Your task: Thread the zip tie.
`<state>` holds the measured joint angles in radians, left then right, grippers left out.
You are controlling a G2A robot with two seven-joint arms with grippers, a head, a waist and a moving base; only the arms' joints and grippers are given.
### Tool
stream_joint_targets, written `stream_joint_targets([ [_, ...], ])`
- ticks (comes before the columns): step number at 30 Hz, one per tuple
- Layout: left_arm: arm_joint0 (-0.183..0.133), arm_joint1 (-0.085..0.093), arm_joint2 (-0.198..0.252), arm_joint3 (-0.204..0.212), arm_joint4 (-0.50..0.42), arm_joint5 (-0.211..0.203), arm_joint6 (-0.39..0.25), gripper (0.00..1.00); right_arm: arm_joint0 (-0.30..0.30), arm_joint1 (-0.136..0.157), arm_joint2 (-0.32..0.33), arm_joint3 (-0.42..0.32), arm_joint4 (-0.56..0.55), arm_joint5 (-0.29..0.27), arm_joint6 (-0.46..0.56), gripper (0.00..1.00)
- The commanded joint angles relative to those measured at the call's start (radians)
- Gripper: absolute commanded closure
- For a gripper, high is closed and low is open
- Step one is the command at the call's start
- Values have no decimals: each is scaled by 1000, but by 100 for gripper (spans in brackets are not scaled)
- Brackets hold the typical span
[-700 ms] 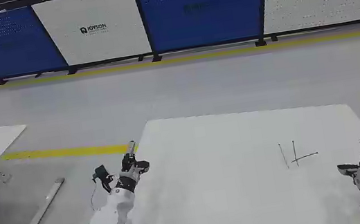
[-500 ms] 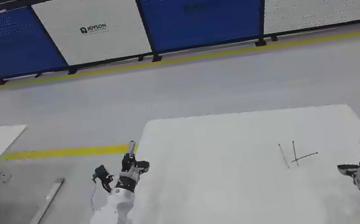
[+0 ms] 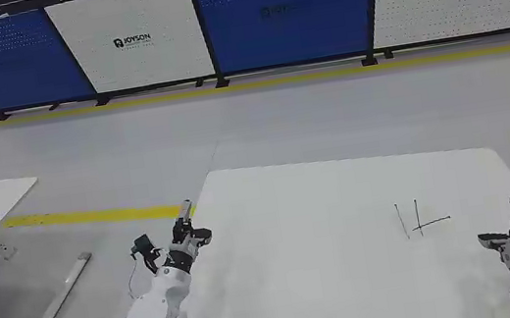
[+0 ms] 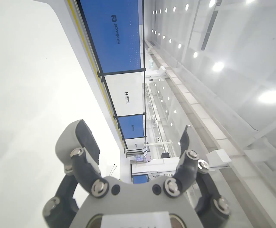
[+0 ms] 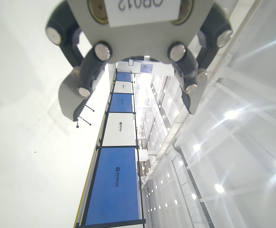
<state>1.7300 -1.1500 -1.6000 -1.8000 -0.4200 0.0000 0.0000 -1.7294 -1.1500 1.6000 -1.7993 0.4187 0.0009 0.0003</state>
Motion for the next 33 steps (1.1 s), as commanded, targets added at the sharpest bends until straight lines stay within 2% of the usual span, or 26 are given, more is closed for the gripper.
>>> stream_joint_targets([
  [1,0,0,0,0,0,0,0,0,7,0,-1,5,-12,13,7,0],
  [4,0,0,0,0,0,0,0,0,19,1,7,10,-16,28,57,0],
  [10,0,0,0,0,0,0,0,0,18,11,67,-10,-30,51,203,0],
  [13,0,0,0,0,0,0,0,0,21,18,91,-15,-61,93,272,0],
  [27,0,0,0,0,0,0,0,0,27,20,96,-22,-83,90,276,0],
  [28,0,0,0,0,0,0,0,0,31,24,94,-26,-110,92,318,0],
  [33,0,0,0,0,0,0,0,0,63,39,157,-6,-95,108,513,0],
])
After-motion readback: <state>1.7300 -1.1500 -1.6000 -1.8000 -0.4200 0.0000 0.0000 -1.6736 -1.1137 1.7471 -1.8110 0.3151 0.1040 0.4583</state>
